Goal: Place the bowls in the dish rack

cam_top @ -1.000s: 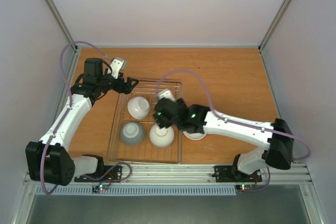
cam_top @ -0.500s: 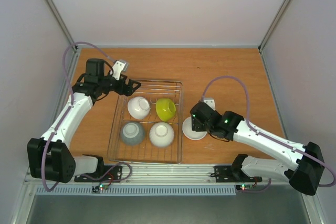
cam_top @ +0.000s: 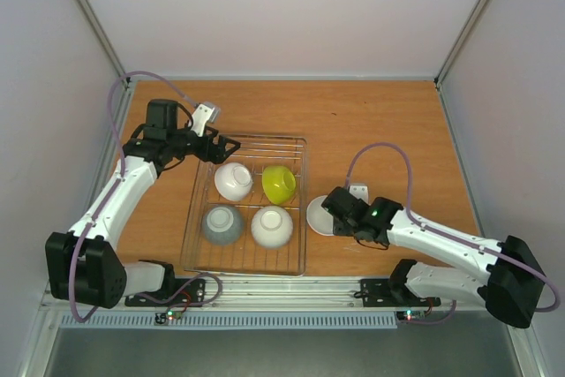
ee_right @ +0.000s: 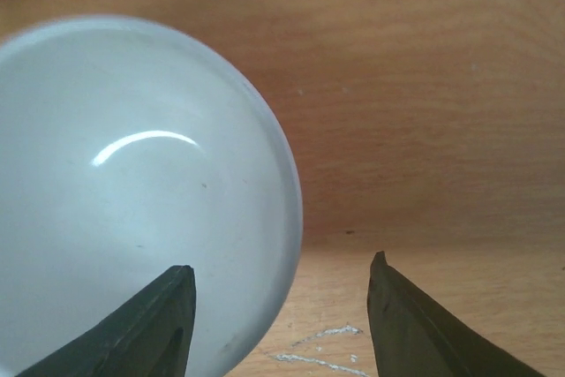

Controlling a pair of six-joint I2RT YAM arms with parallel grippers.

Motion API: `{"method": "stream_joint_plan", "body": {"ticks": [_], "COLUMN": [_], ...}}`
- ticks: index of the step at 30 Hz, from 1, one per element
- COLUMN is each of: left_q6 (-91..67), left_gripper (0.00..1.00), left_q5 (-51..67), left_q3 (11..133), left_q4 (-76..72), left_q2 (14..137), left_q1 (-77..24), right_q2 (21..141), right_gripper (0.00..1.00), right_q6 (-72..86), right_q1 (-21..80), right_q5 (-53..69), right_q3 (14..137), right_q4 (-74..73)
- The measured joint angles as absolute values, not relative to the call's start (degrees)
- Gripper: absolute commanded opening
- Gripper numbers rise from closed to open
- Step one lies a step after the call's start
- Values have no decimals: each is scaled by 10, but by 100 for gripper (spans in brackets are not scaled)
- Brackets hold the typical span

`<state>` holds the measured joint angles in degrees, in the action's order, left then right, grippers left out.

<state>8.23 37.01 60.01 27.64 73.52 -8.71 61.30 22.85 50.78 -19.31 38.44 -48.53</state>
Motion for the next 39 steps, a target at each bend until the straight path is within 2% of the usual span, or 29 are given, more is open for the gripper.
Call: {"method": "stream_joint_plan", "body": {"ticks": [7,13,16,23,28,33,39], "left_q6": [82,83,84,84,89,100,128], "left_gripper": [95,95,95,95,95,95,93], "left_q5": [371,371,370,368,368,370,387], "left_q3": [600,600,600,600,601,617,642], "left_q4": [276,276,276,276,277,299,336], "left_q2": [735,735,735,735,735,743,774], "left_q1": [-87,-88,-88,-94,-101,-121,-153], "right_q2": [651,654,653,639,611,585,604], "right_gripper": [36,16,3,1,1,1,1], "right_q6": [248,248,245,248,255,259,216], "right_q1": [508,508,508,507,507,507,507], "right_q5": [-182,-183,-185,-199,-249,-324,-356], "right_q3": [346,345,345,356,378,451,529], "right_q4": [-452,-437,-434,-442,-517,-594,-597]}}
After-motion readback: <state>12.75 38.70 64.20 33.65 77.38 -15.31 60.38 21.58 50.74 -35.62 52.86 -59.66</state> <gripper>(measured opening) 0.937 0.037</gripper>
